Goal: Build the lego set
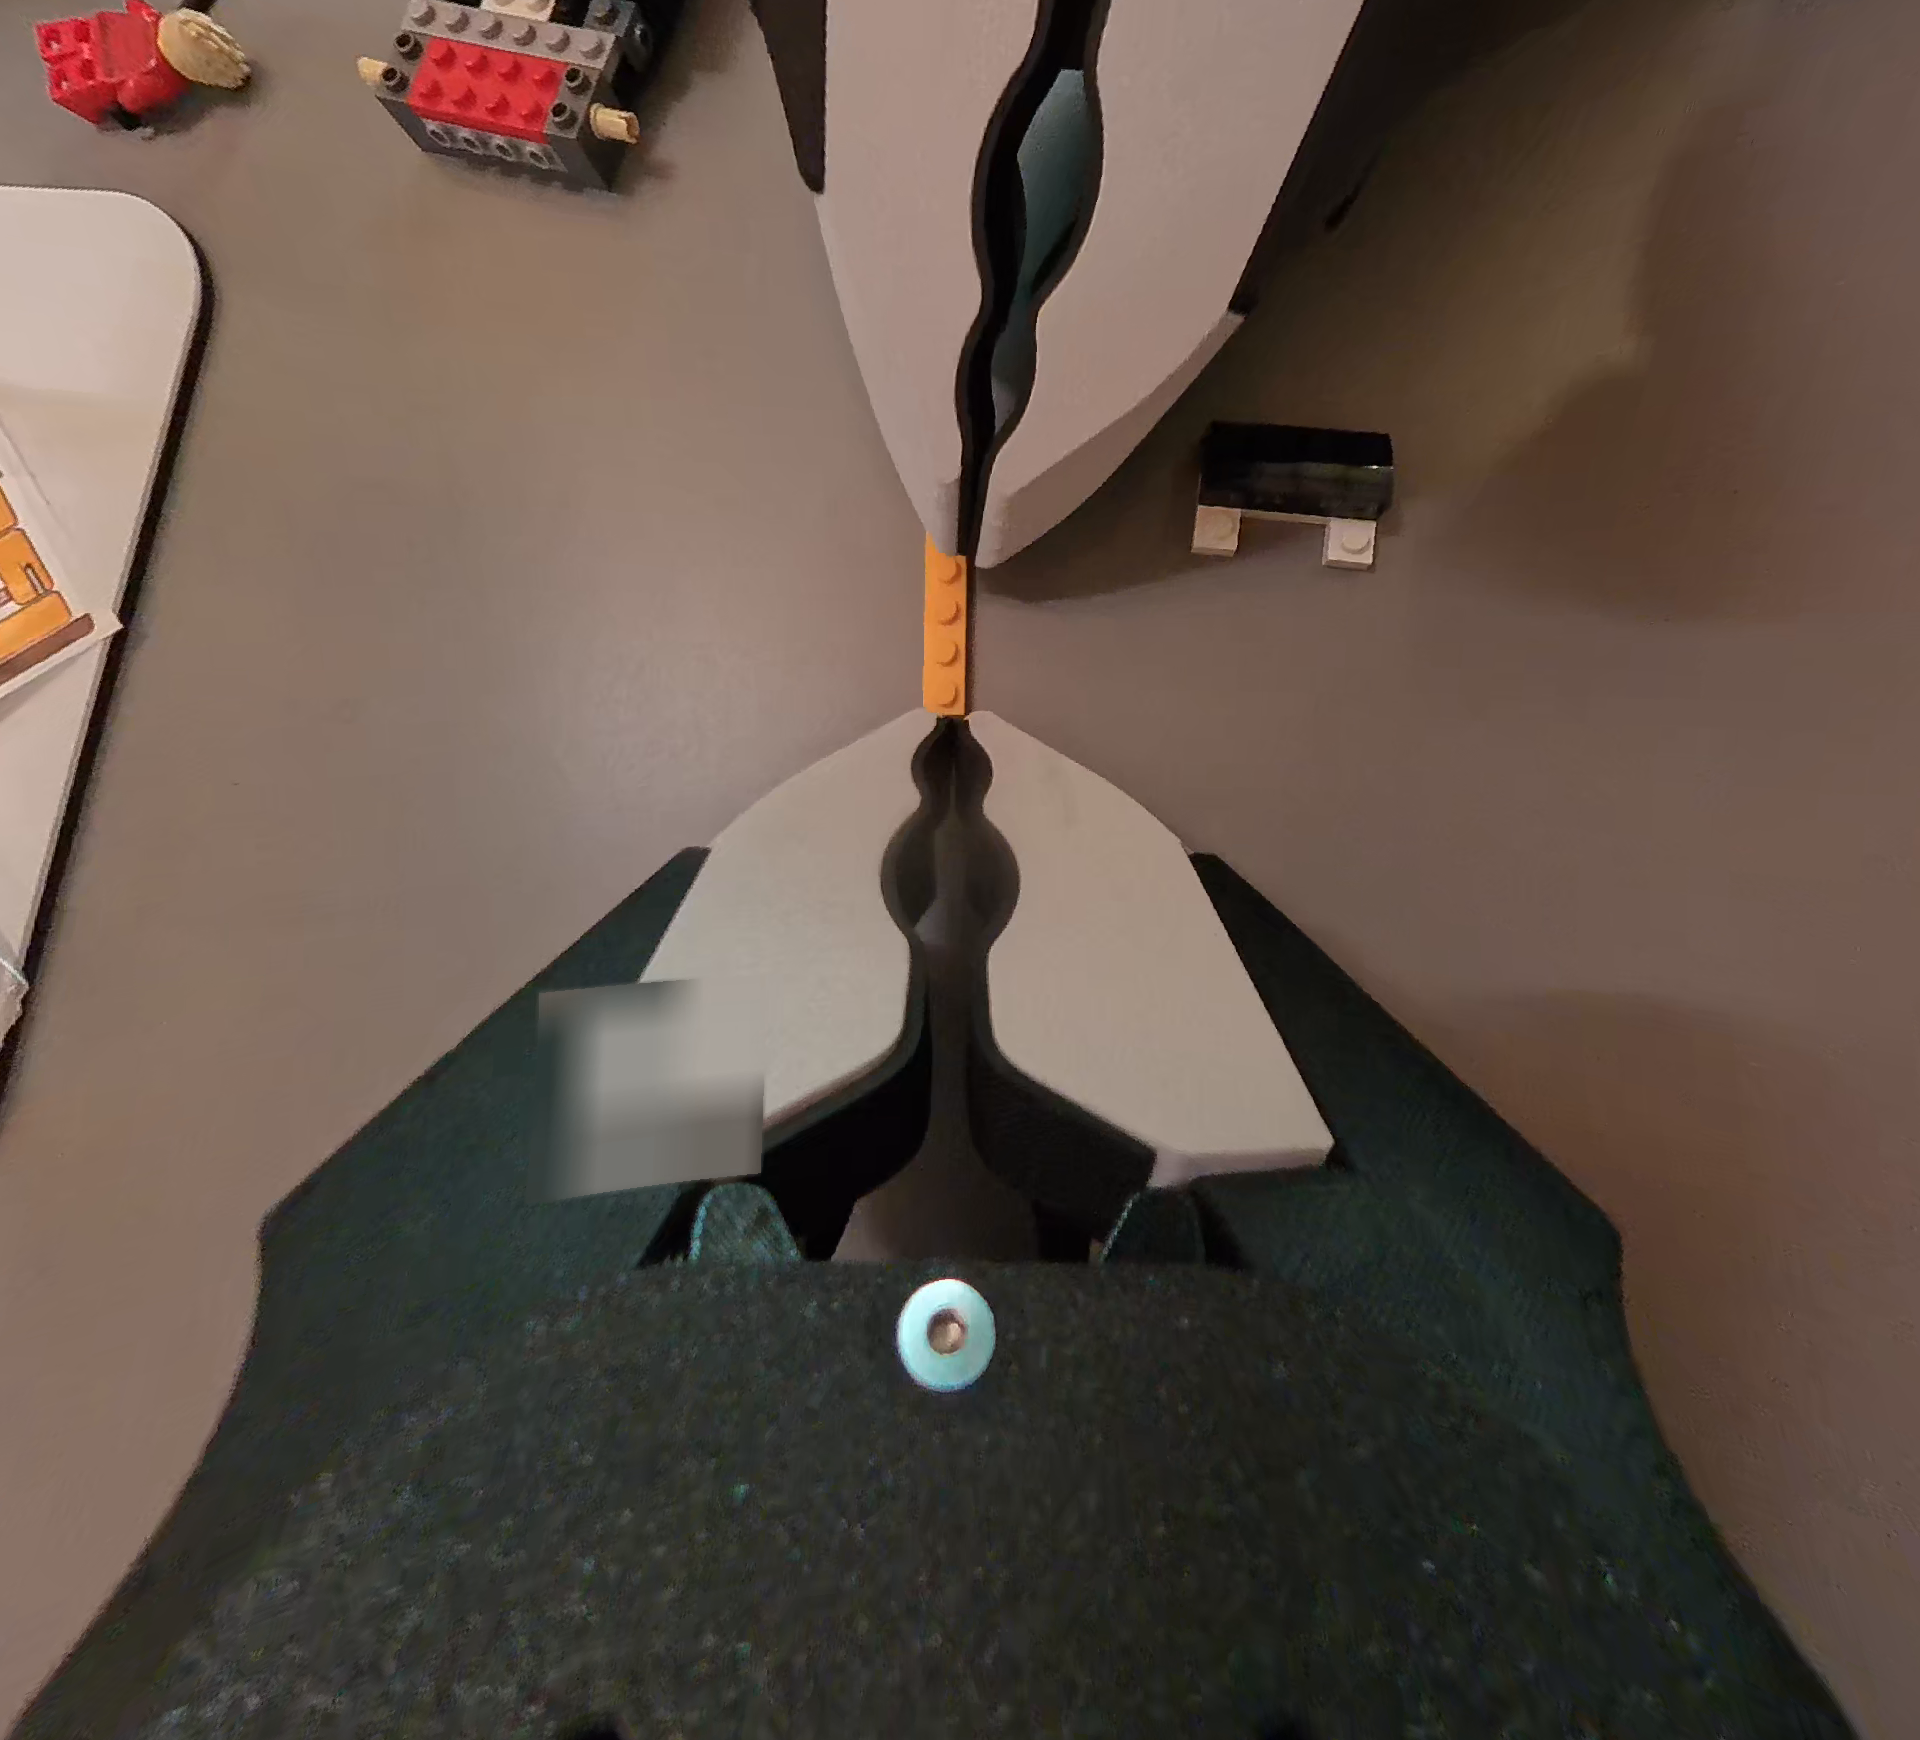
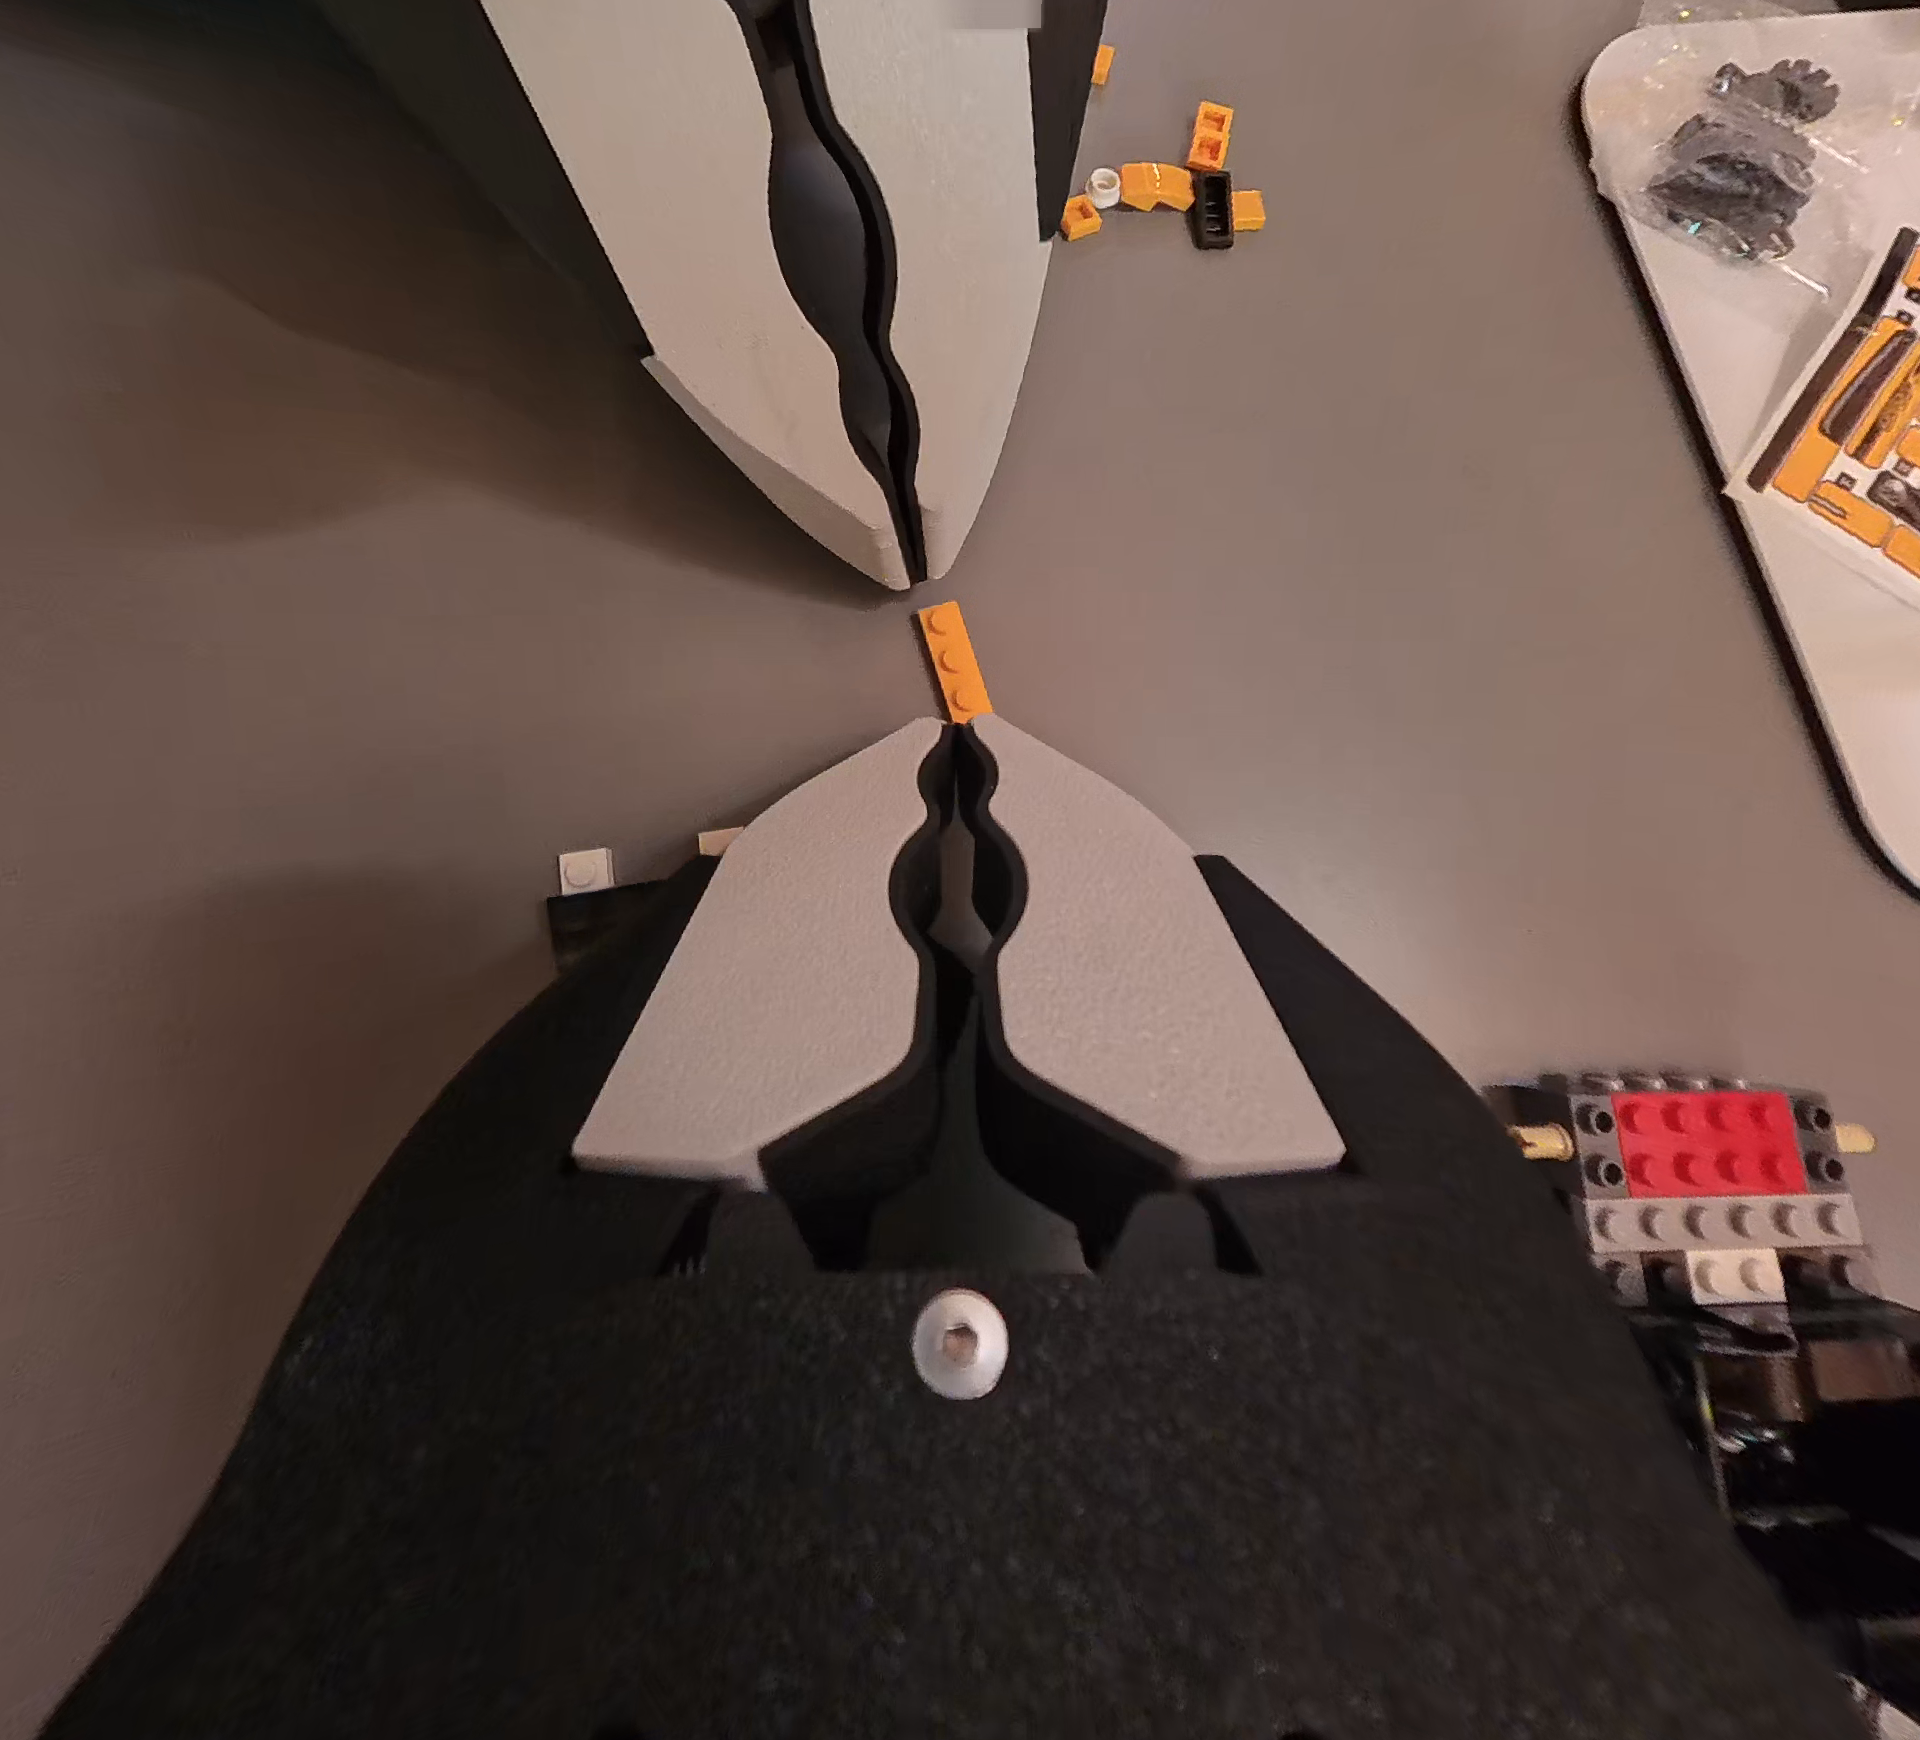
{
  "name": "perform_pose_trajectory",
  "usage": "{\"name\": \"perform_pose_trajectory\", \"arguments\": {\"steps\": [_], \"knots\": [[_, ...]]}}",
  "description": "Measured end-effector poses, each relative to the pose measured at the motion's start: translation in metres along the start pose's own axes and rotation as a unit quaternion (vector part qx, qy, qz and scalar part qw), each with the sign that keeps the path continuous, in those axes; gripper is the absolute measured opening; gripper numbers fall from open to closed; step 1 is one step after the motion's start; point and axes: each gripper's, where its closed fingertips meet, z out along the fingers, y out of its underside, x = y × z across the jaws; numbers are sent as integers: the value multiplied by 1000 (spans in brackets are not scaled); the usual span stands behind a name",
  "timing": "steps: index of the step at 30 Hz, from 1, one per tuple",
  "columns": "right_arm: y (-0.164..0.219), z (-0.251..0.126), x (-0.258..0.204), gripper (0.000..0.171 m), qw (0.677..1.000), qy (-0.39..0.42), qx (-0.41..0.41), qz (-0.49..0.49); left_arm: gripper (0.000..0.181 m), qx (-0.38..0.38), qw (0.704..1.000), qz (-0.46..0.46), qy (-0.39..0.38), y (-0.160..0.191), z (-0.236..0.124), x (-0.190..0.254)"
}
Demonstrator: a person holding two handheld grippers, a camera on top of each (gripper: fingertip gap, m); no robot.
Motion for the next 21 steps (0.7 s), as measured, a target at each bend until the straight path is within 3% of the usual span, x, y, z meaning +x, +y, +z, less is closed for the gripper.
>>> {"name": "perform_pose_trajectory", "arguments": {"steps": [14,21], "knots": [[-17,8,-3,0,1000,-5,8,-11,0,-10,1000,-3,12,4,1,3],[-8,-2,10,18,1000,-7,4,-5,0,-9,1000,-1,10,4,0,3]]}}
